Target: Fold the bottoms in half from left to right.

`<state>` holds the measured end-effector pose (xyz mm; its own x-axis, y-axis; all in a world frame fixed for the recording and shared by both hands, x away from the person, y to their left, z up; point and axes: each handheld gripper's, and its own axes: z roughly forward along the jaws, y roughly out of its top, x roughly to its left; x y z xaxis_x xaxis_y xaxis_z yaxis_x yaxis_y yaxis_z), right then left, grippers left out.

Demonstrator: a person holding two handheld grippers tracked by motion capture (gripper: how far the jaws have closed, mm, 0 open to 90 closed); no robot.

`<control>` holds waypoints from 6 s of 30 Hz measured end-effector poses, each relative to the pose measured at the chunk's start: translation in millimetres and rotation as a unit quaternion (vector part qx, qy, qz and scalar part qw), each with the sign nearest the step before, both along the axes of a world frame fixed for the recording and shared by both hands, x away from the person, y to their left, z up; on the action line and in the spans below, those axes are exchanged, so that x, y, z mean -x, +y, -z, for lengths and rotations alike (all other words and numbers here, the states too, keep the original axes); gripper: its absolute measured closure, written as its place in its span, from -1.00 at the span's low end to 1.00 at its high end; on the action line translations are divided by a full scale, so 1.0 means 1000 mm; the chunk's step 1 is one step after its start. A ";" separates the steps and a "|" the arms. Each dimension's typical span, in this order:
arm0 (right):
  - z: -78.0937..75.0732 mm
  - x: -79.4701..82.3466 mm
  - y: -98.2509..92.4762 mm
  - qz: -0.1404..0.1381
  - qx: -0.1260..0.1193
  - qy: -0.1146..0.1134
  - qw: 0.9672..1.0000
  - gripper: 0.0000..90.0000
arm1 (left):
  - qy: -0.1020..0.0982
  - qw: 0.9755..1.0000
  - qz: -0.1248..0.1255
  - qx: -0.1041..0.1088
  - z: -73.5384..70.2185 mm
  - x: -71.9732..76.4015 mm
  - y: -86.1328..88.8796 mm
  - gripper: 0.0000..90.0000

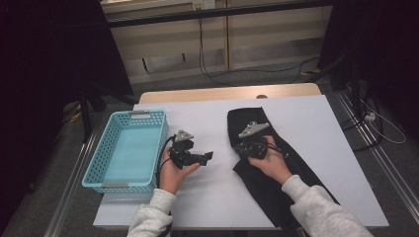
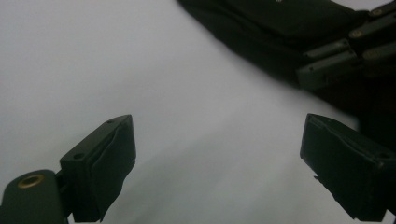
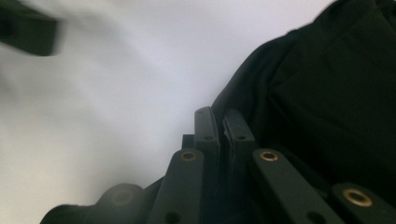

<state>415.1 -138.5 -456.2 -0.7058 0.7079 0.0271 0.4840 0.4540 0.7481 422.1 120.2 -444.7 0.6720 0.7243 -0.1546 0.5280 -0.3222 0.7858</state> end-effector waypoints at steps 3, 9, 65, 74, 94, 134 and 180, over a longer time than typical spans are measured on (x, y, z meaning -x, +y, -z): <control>0.000 0.007 0.015 -0.034 -0.006 0.003 0.999 0.92 | 0.003 1.000 -0.005 0.001 0.000 -0.001 0.001 -0.77; 0.002 0.023 0.038 -0.078 -0.011 0.026 0.997 0.70 | 0.008 1.000 -0.008 0.003 0.000 -0.005 0.001 -0.78; -0.006 0.086 -0.154 0.138 0.011 0.079 0.987 0.46 | 0.050 0.995 -0.082 0.021 0.005 -0.037 -0.007 0.94; -0.005 0.087 -0.168 0.124 0.000 0.099 0.987 1.00 | 0.051 0.996 -0.070 0.031 0.005 -0.036 -0.012 0.93; -0.008 0.090 -0.183 0.144 0.017 0.038 0.989 0.71 | 0.052 0.997 -0.045 0.029 0.003 -0.027 -0.026 0.94; -0.014 0.104 -0.203 0.183 0.019 0.041 0.982 0.89 | 0.044 0.998 -0.031 0.033 0.001 -0.027 -0.033 0.78; -0.013 0.066 -0.137 0.110 -0.004 0.004 0.994 -0.24 | 0.065 0.995 -0.079 0.014 0.015 -0.055 -0.033 0.86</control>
<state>348.9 -275.3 -442.9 -0.5340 0.8446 0.0383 0.5759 0.3303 0.7478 477.4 87.3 -459.8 0.5231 0.8134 -0.2545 0.6682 -0.2061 0.7148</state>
